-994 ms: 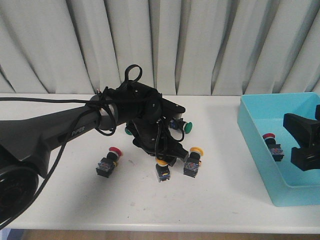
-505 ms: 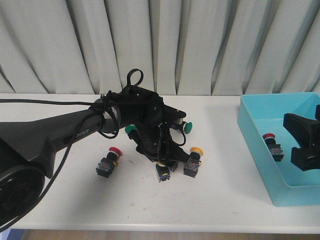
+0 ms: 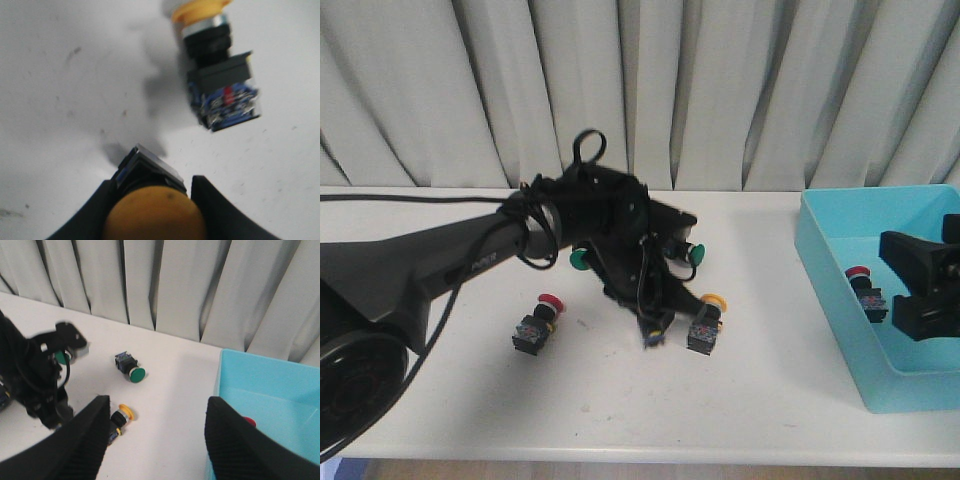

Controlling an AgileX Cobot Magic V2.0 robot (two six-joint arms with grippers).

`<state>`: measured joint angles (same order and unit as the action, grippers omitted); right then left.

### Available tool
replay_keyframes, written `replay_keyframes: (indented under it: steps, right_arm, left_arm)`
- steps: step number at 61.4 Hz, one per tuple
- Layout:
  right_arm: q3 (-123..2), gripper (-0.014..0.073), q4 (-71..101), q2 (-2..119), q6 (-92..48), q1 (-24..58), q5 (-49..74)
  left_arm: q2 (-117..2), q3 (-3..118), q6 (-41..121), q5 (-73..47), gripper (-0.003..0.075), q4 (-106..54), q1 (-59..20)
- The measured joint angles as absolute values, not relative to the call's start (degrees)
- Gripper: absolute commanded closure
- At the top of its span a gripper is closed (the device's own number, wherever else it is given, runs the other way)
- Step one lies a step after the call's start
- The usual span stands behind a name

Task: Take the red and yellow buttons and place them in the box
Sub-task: 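Lift the yellow button with the left gripper toward the right gripper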

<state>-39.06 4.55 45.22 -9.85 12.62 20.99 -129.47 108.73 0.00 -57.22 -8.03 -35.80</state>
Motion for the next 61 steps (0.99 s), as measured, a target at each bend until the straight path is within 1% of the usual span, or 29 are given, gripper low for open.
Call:
replay_keyframes:
  steps: [11,21,28,41,52,61]
  right_arm:
    - [-39.1,0.0171,3.7,51.0,-15.0,16.8,19.4]
    - [-39.1,0.0171,3.6,58.6,-21.5,20.9,14.4]
    - [-39.1,0.0171,3.6,62.9,-23.6,22.3,10.5]
    - [-39.1,0.0171,3.5,66.0,-26.4,23.6,2.9]
    - [-39.1,0.0171,3.5,67.9,-26.7,23.6,0.0]
    - [-39.1,0.0172,3.5,68.6,-26.8,23.6,-2.4]
  left_arm:
    - [-125.4,117.4,0.5,-60.9,0.0728,-10.1,-35.8]
    - [-120.5,122.0,0.5,-62.5,0.0728,-16.0,-35.8]
    - [-117.9,122.5,0.5,-62.9,0.0727,-20.4,-35.8]
    - [-116.0,122.5,0.5,-63.9,0.0726,-26.5,-35.8]
    - [-115.2,122.5,0.5,-64.0,0.0726,-33.0,-35.8]
    - [-115.1,122.5,0.5,-64.0,0.0726,-34.6,-35.8]
